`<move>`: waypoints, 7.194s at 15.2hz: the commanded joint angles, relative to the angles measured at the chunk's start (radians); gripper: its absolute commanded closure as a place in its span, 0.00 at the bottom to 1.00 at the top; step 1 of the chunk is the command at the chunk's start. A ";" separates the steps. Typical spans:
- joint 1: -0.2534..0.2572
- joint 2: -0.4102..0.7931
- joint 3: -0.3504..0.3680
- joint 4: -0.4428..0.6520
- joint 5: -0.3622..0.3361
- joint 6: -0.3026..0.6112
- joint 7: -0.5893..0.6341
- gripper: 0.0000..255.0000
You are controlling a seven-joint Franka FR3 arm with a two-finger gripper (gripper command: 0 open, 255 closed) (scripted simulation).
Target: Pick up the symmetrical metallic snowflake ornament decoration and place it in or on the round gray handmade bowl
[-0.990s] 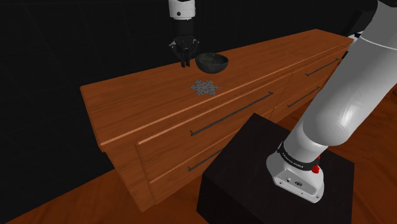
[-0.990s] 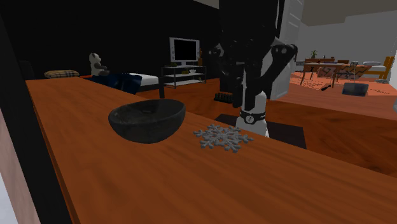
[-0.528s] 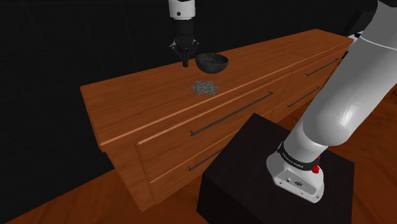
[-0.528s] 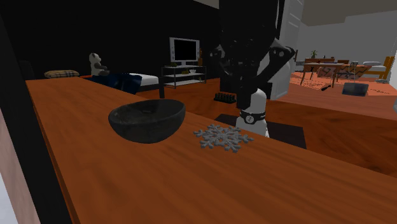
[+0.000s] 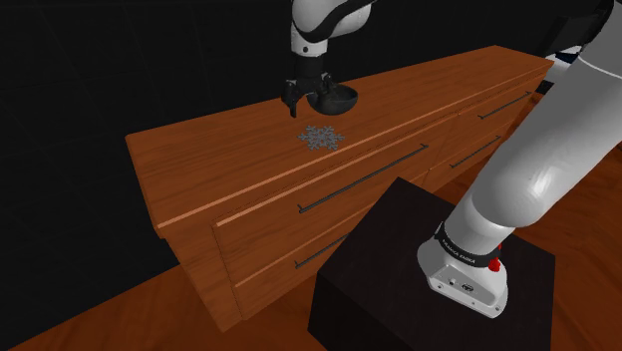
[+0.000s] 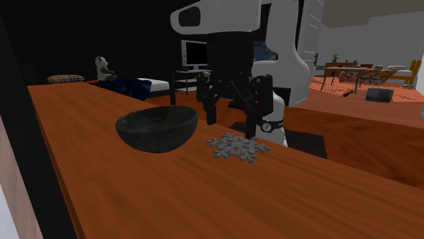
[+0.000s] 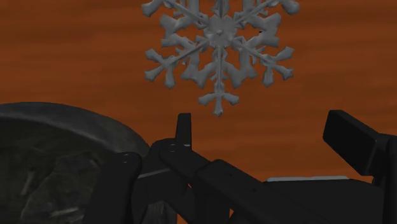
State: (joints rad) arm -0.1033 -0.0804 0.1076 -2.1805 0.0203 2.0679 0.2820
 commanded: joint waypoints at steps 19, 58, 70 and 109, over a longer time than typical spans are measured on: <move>-0.018 0.041 -0.013 -0.118 -0.013 0.192 -0.024 1.00; -0.037 -0.050 -0.042 0.182 -0.009 -0.199 -0.071 1.00; -0.141 0.235 -0.146 0.530 -0.012 -0.263 -0.275 1.00; -0.141 0.239 -0.145 0.481 -0.012 -0.210 -0.276 0.00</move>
